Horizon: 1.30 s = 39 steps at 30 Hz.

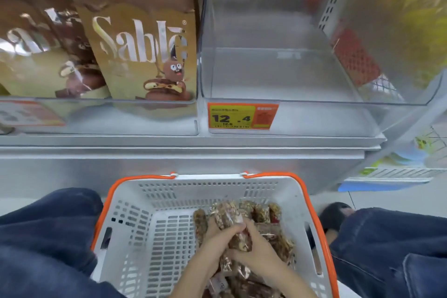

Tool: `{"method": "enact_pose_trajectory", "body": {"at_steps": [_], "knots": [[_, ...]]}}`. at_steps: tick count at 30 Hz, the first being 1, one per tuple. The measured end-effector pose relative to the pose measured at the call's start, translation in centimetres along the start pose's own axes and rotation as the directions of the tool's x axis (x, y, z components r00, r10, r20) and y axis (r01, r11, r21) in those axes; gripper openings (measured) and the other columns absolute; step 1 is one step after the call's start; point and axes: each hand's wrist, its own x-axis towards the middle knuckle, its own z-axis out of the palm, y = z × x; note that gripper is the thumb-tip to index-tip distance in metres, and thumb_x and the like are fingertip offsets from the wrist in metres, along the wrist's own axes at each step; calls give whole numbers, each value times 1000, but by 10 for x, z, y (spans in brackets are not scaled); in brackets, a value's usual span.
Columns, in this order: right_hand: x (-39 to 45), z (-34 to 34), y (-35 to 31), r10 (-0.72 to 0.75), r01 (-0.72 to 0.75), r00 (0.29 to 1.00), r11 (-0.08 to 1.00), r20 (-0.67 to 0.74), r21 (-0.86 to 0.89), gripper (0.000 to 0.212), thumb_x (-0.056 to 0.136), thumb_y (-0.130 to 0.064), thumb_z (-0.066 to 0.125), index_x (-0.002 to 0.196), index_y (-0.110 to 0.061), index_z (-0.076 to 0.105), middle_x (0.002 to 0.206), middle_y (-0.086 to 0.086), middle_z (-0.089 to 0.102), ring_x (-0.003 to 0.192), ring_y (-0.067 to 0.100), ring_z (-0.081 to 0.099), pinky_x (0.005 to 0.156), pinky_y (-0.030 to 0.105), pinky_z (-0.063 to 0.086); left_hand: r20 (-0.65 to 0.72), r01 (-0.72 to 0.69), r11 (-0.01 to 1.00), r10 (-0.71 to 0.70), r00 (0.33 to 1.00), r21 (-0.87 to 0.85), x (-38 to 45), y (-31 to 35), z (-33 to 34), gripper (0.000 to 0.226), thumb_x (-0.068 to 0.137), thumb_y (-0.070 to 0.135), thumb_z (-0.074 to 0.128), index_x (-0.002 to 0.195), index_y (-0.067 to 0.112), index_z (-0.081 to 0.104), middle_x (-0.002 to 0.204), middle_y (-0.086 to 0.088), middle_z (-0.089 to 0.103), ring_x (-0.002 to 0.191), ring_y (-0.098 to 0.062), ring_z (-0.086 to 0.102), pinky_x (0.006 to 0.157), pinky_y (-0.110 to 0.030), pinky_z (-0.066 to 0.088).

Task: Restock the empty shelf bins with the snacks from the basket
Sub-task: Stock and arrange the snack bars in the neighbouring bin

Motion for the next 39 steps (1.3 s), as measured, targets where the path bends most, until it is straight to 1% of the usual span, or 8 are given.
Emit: {"method": "enact_pose_trajectory", "body": {"at_steps": [5,9,14,18,22,26,31,39], "knots": [[-21,5,-19,-107,113,990,992,-94,54,48,77,-44,74,119,-39,50,121,-20,47,113,0,46,65,7,41,34,-89,965,101,994,-246,-15,5,-20,116,46,41,86,145,15,31,132,-15,55,113,-29,59,86,-43,54],[-40,7,-30,-197,192,979,977,-55,-96,48,70,-52,76,109,-39,53,123,-15,49,111,1,48,84,17,42,70,-228,948,249,966,-221,-74,34,-21,29,88,22,49,93,-5,58,73,-13,68,65,-20,67,56,-29,54],[-72,-4,-52,-411,378,907,707,88,-598,63,78,-43,73,131,-27,43,132,-10,33,120,7,36,102,19,34,230,-321,935,349,909,-149,-113,58,-16,34,89,35,58,111,10,56,90,-12,70,79,-24,68,72,-38,53],[-92,-28,-83,-552,538,805,529,216,-656,23,83,-21,67,96,-31,51,120,-19,44,105,-4,42,91,17,37,230,-325,932,355,906,-158,-129,75,-19,39,82,14,64,119,8,51,82,-12,70,69,-23,68,60,-32,55],[-114,-73,-133,-654,583,749,572,108,-577,24,79,-19,73,82,-36,56,88,-20,63,83,-3,59,73,17,45,286,-233,901,346,894,-365,-154,97,-27,37,68,22,54,97,0,59,70,-14,65,56,-24,61,50,-28,47],[-136,-121,-182,-766,698,643,599,-25,-392,18,78,-10,76,89,-19,65,75,2,66,70,9,60,71,18,48,355,-175,862,370,858,-476,-173,128,-21,63,63,28,58,117,-6,63,126,-31,55,110,-48,57,85,-53,49],[-124,-166,-218,-689,714,653,699,-315,-47,18,88,0,59,98,-14,61,73,14,62,58,18,60,51,29,53,467,-229,880,423,776,-416,-191,170,1,58,55,29,80,106,1,70,126,-23,57,113,-45,57,82,-53,49],[-108,-196,-238,-578,757,635,597,-512,264,13,86,-4,54,78,-11,62,88,15,62,78,24,61,74,42,56,380,-496,833,554,741,-246,-214,251,40,54,59,5,56,112,2,53,108,-25,63,99,-41,64,74,-50,55]]}}
